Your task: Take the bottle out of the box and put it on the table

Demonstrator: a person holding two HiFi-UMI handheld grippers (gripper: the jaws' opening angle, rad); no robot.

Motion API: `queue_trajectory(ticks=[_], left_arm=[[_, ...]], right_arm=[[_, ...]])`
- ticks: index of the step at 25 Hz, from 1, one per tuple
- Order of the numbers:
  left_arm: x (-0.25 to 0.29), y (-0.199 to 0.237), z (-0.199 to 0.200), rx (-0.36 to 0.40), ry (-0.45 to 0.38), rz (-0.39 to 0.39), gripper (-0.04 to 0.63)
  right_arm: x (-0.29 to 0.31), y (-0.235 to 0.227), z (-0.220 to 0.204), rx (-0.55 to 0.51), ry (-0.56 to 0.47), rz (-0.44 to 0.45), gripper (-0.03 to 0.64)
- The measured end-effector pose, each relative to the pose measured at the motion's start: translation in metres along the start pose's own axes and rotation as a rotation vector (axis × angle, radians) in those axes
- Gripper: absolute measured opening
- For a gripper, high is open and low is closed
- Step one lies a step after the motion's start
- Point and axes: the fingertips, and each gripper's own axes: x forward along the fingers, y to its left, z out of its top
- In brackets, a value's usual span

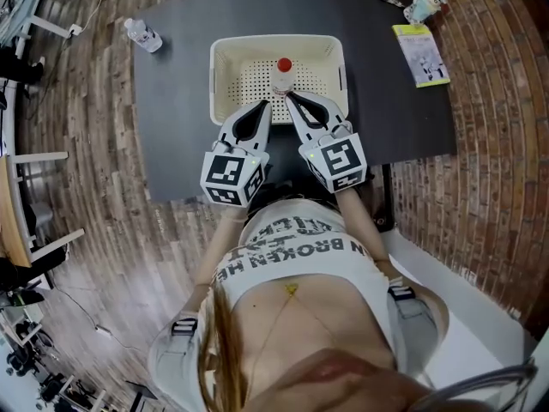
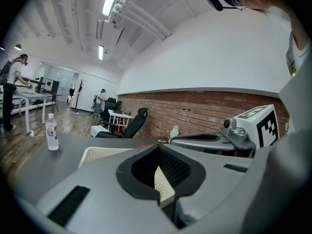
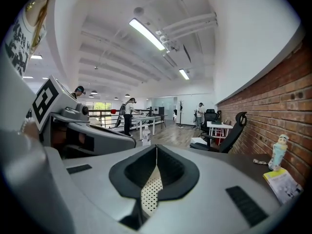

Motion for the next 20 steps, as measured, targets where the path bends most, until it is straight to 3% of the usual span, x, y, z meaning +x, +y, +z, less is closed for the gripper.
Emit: queue_trajectory(ticks=[20], left_arm=[[-0.014,-0.001,-0.018,-0.054,0.019,0.089,0.005]], right_arm=[[0.023,-0.019,-0.033,0.031,0.052,0.036,0.009]])
